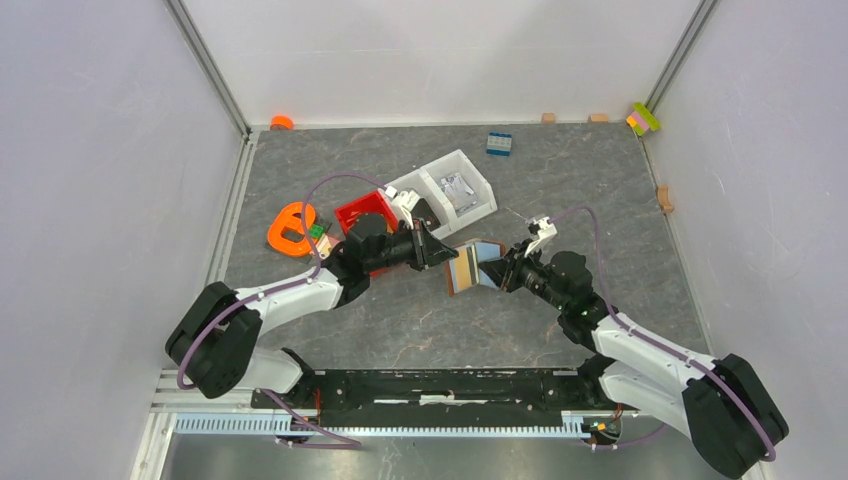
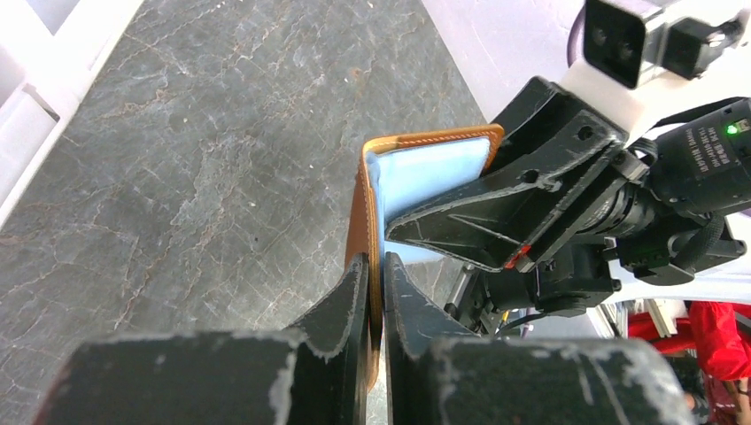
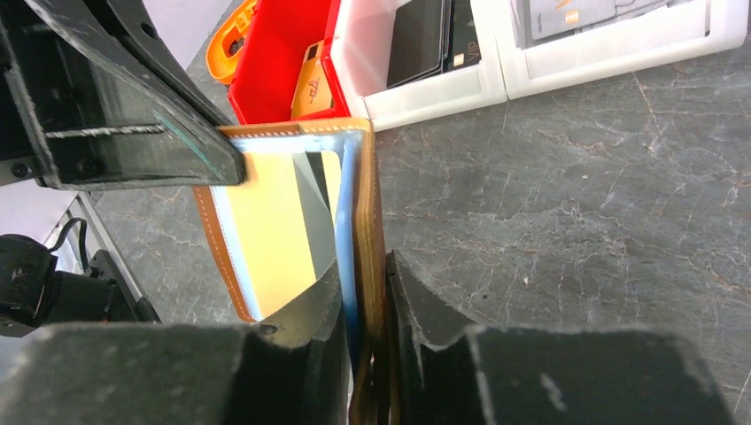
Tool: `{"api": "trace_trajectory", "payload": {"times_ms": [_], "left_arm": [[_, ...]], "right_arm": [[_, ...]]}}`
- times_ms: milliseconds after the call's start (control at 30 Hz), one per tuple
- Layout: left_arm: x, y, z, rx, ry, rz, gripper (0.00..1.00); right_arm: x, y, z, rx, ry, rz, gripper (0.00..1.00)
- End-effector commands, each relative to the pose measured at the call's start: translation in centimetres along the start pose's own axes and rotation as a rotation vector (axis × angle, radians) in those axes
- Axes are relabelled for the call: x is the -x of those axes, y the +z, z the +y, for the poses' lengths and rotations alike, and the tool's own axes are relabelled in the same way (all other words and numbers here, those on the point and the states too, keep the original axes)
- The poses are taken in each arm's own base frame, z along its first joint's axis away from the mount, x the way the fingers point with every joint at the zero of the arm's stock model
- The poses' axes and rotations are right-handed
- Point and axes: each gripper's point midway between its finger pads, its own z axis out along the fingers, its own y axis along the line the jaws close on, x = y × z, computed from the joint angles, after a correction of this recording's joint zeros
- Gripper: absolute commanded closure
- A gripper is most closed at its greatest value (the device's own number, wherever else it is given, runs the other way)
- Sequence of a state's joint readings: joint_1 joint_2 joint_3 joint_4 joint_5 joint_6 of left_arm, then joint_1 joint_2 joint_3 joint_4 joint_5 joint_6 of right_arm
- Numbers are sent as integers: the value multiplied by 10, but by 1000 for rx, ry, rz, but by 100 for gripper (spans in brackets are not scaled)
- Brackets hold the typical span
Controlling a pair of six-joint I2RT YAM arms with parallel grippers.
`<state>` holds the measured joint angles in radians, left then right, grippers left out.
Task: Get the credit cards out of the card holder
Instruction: Remove the credit card from the card holder.
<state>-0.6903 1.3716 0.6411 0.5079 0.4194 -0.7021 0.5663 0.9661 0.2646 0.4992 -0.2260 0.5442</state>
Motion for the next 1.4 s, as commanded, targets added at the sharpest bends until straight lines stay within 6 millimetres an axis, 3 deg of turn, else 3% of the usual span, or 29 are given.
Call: {"api": "trace_trajectory", "payload": {"times_ms": [0, 100, 300, 400, 567, 733, 900, 1033, 1367], "left_arm": [[13, 1, -8, -5, 39, -25, 98], [14, 1, -7, 0, 38, -27, 98], [14, 0, -6, 5, 33, -29, 98], [15, 0, -5, 11, 32, -34, 98], [14, 0, -4, 13, 31, -32, 98], [15, -1, -17, -55, 42, -36, 98], [17, -4, -30, -124, 49, -50, 98], [19, -8, -37, -156, 53, -67, 98], [20, -14, -55, -259, 65, -84, 98]], "right_arm": [[28, -1, 4, -7, -43, -89, 68], [33, -6, -12, -105, -59, -102, 57], [53, -22, -30, -240, -95, -177, 49], [62, -28, -19, -187, -128, -227, 52], [71, -31, 24, 45, -186, -283, 56], [64, -27, 49, 189, -193, -249, 67], [54, -18, 51, 214, -160, -191, 77], [48, -8, 30, 102, -123, -128, 82], [60, -16, 36, 188, -95, -124, 73]]}}
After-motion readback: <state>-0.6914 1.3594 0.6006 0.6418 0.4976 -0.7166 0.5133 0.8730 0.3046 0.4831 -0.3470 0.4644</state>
